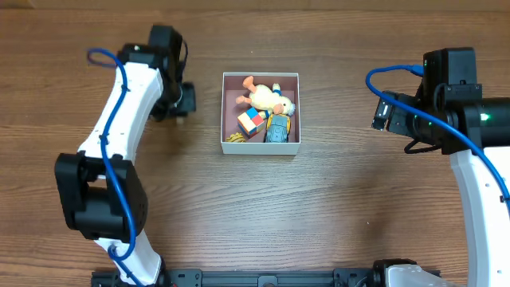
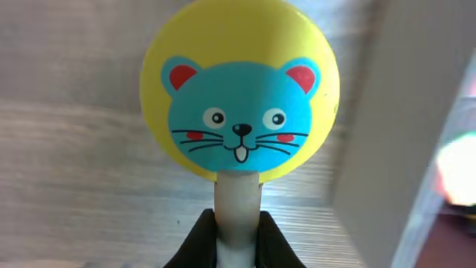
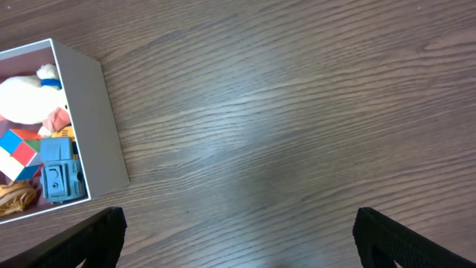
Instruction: Pack container
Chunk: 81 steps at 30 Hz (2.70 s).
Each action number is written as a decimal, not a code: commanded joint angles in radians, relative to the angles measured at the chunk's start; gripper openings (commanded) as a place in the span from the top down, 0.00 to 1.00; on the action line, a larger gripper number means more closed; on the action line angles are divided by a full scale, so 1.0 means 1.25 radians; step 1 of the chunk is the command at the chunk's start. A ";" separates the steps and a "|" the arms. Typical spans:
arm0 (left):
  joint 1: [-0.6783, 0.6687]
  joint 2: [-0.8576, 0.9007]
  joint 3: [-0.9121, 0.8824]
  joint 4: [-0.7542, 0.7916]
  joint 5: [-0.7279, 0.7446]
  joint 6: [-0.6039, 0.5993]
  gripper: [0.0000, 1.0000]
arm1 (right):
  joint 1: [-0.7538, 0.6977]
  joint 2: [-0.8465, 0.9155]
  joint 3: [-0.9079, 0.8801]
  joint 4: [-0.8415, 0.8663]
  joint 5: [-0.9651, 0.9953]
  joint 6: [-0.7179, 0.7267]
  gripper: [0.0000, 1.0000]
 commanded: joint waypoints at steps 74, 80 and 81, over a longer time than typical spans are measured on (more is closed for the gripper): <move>-0.207 -0.909 -0.400 0.053 0.106 -0.026 0.00 | -0.001 -0.001 0.001 0.003 0.012 -0.002 0.00; -0.207 -0.908 -0.449 0.141 0.107 0.142 0.00 | -0.001 -0.001 0.001 0.003 0.012 -0.003 0.00; -0.207 -0.909 -0.476 0.169 0.107 0.162 0.00 | -0.001 -0.001 0.001 0.003 0.012 -0.003 0.00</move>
